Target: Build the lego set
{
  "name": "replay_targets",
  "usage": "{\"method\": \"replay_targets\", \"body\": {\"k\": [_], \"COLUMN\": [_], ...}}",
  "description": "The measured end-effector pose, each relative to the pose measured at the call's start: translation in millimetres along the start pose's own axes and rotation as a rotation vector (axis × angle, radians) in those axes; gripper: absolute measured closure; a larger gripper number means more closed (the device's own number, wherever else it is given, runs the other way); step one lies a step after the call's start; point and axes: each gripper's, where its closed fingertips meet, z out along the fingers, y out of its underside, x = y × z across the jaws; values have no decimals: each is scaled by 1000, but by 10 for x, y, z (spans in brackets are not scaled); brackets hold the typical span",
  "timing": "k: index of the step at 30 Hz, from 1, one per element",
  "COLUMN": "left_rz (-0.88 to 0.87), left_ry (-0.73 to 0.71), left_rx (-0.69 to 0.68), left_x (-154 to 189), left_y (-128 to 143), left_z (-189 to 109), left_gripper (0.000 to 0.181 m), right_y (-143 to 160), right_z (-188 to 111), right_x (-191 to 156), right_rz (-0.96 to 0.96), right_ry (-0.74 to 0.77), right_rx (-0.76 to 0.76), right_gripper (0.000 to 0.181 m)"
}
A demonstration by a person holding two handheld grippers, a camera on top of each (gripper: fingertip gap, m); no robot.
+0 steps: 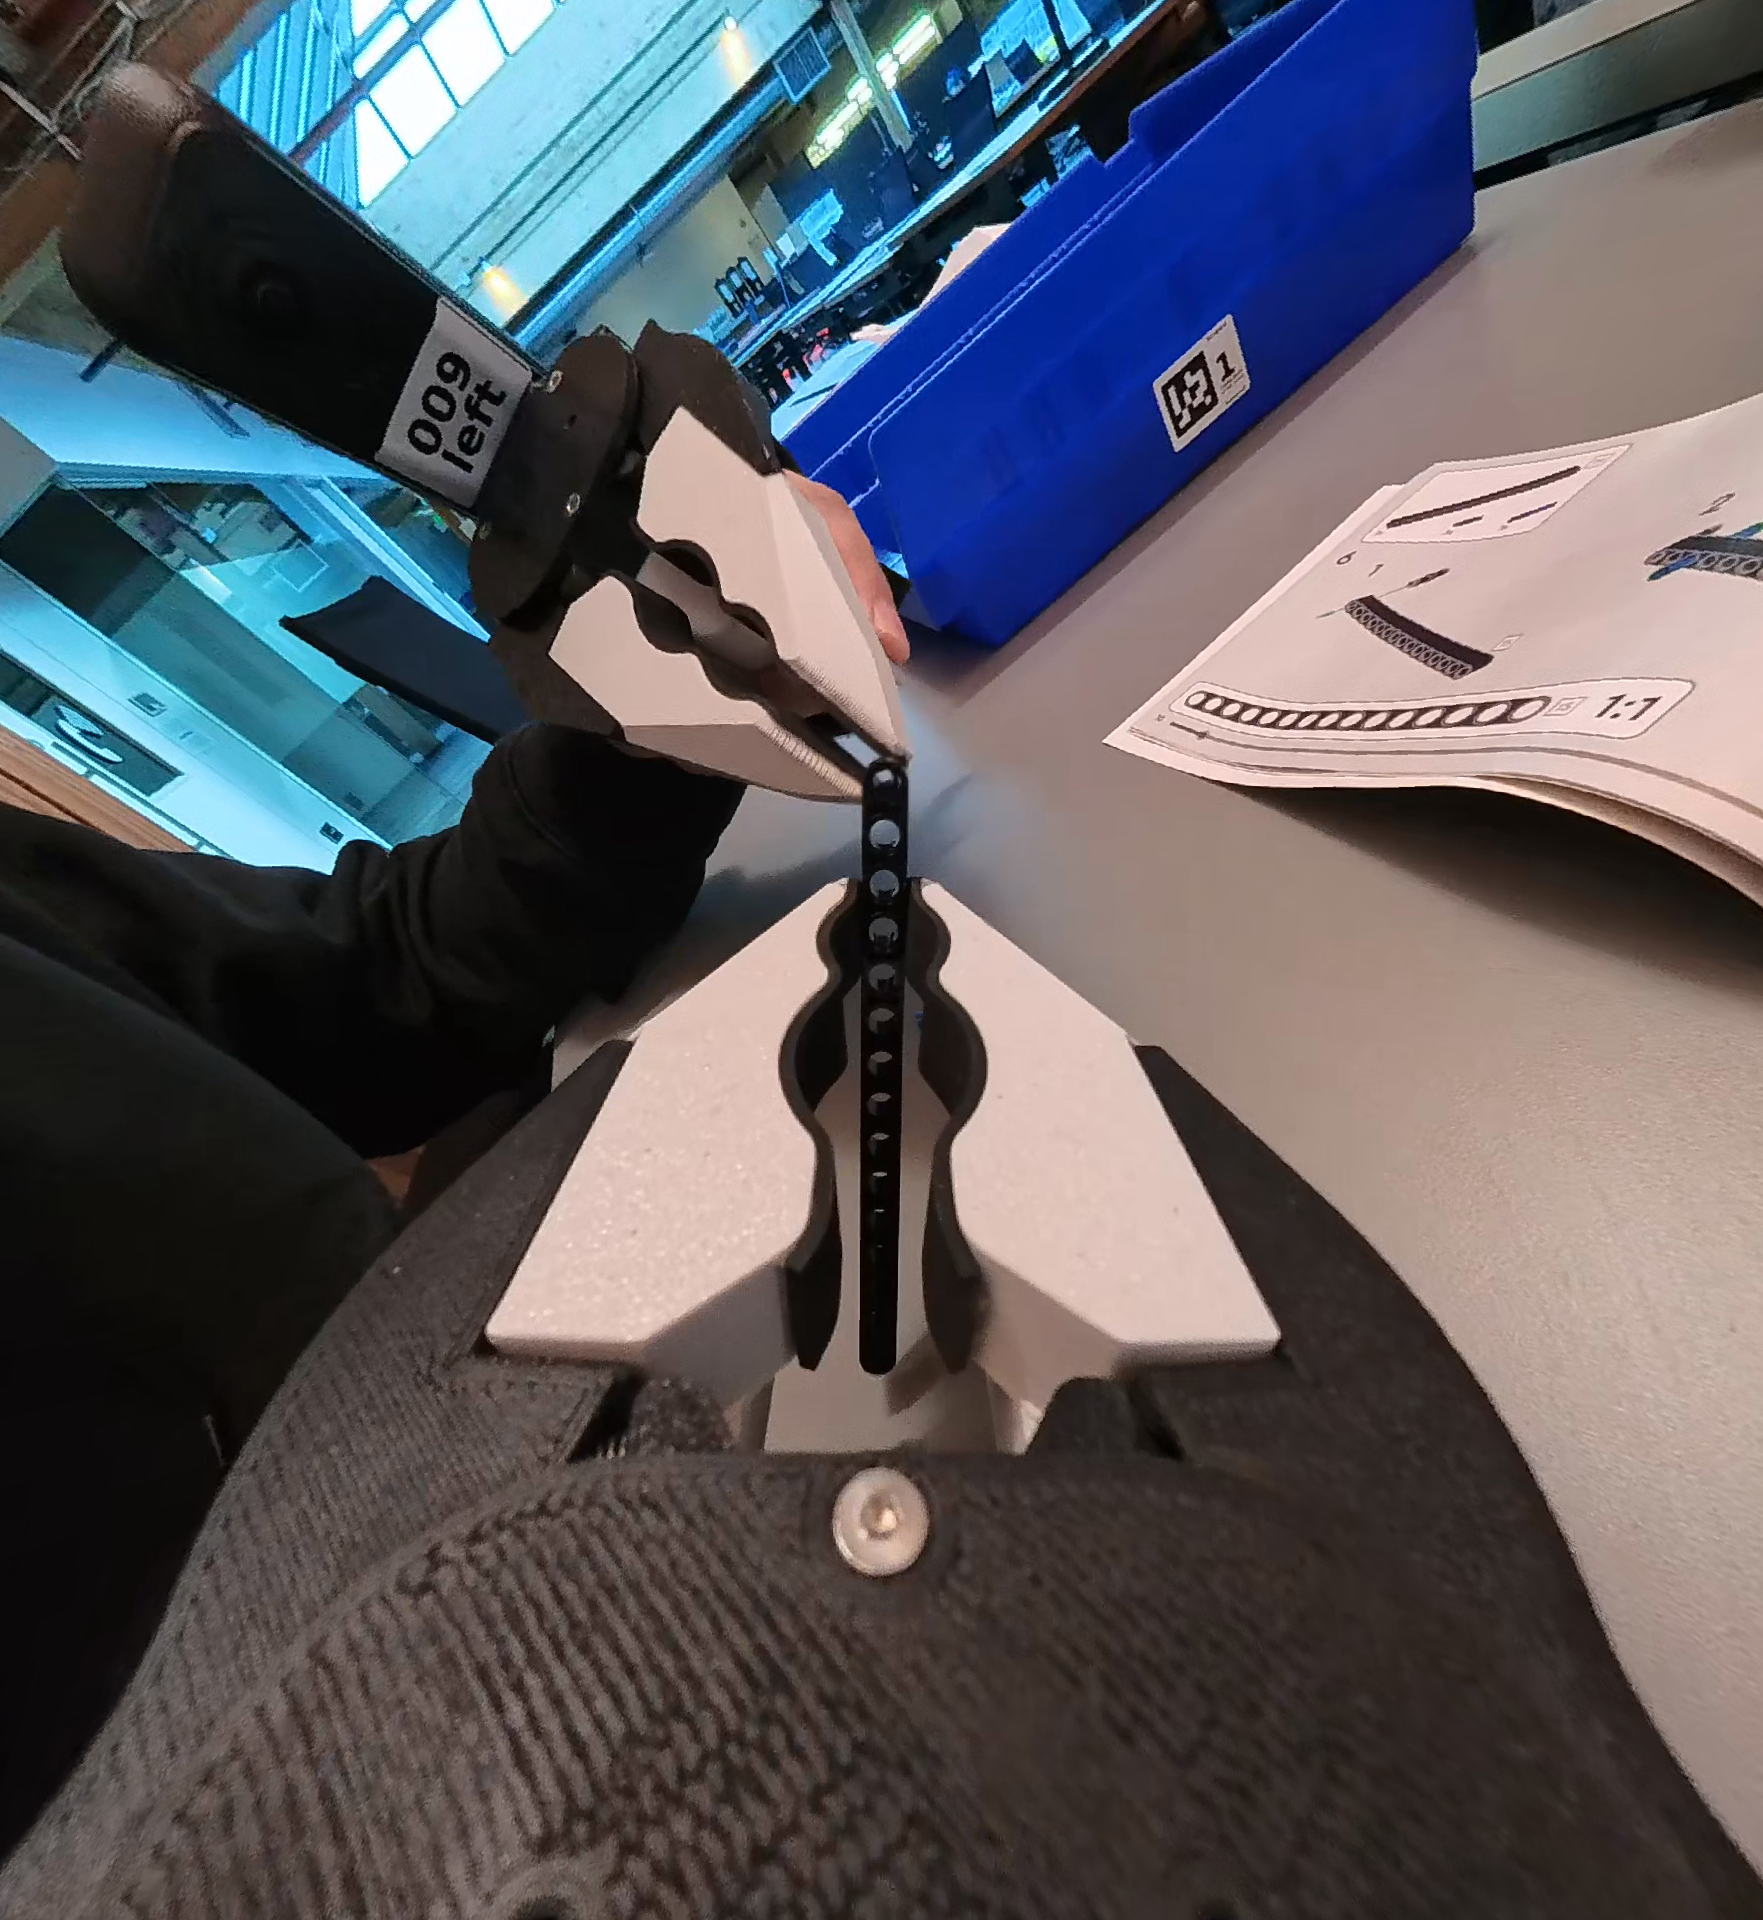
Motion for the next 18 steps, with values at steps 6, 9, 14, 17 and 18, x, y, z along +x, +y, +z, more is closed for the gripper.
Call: {"method": "replay_targets", "body": {"k": [6, 9, 14, 17, 18], "left_rz": [25, 102, 101, 30, 6], "left_ry": [-15, -34, -11, 21, 29], "left_rx": [-9, -40, -47, -13, 2], "left_x": [0, 12, 47, 57, 57], "left_y": [3, 31, 40, 33, 23], "left_z": [19, 34, 45, 60, 63], "left_gripper": [180, 180, 180, 180, 180], "right_y": [18, 62, 109, 107, 103], "right_z": [5, 7, 11, -10, -20], "right_x": [-3, 19, 6, 3, 2], "right_rz": [28, 10, 19, 3, -1], "right_ry": [-13, 6, 2, 3, 4], "right_rx": [-9, -44, -85, -101, -105], "right_gripper": [176, 176, 176, 177, 177]}}
